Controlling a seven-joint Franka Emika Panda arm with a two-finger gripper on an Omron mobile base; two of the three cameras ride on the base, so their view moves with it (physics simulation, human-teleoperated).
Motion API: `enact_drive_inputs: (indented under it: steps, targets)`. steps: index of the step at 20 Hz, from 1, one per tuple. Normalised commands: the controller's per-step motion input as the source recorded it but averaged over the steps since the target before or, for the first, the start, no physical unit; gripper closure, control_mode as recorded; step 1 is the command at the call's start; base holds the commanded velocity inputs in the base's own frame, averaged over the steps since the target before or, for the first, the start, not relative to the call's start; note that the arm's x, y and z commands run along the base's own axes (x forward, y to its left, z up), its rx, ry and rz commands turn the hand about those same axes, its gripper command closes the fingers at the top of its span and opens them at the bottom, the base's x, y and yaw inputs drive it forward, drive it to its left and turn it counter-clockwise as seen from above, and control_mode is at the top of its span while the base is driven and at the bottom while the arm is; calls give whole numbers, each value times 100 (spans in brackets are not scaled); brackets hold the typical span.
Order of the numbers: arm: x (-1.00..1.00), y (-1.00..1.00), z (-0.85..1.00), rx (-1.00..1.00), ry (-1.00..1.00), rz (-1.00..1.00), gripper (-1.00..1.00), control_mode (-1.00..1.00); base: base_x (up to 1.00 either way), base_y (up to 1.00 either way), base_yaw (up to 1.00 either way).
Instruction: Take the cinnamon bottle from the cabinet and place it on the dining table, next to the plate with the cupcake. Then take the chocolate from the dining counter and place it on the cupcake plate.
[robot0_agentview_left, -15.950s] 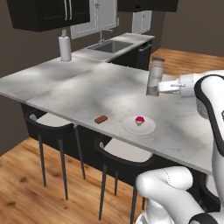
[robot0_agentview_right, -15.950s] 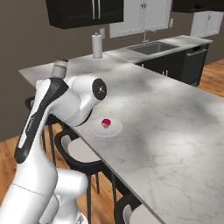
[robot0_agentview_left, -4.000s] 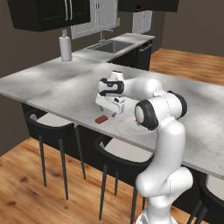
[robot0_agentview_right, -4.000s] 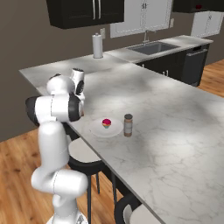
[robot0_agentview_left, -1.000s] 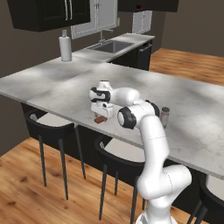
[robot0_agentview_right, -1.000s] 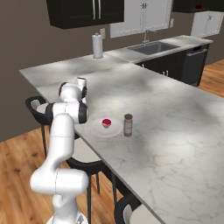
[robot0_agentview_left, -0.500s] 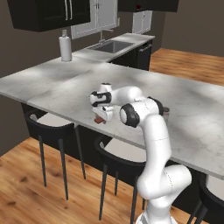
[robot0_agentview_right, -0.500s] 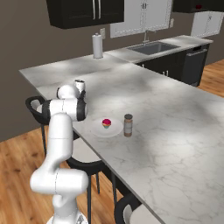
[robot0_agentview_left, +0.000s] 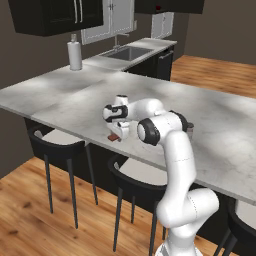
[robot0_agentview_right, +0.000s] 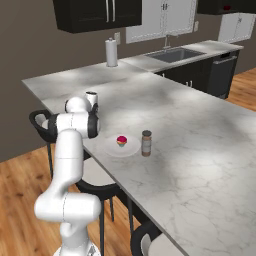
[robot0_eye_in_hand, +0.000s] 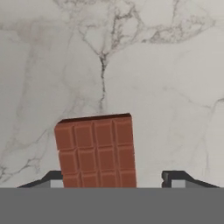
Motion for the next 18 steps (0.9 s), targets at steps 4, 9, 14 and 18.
enact_drive_inputs:
  steps: [4,9,14,18]
  targets:
    - [-26,-15,-22,0,1,0,100,-100,0,0,0]
    - [-33,-17,1,0,1,2,100,-100,0,0,0]
    - [-41,-25,18,0,-3,10,100,-100,0,0,0]
    - [-52,-36,23,0,-18,26,100,-100,0,0,0]
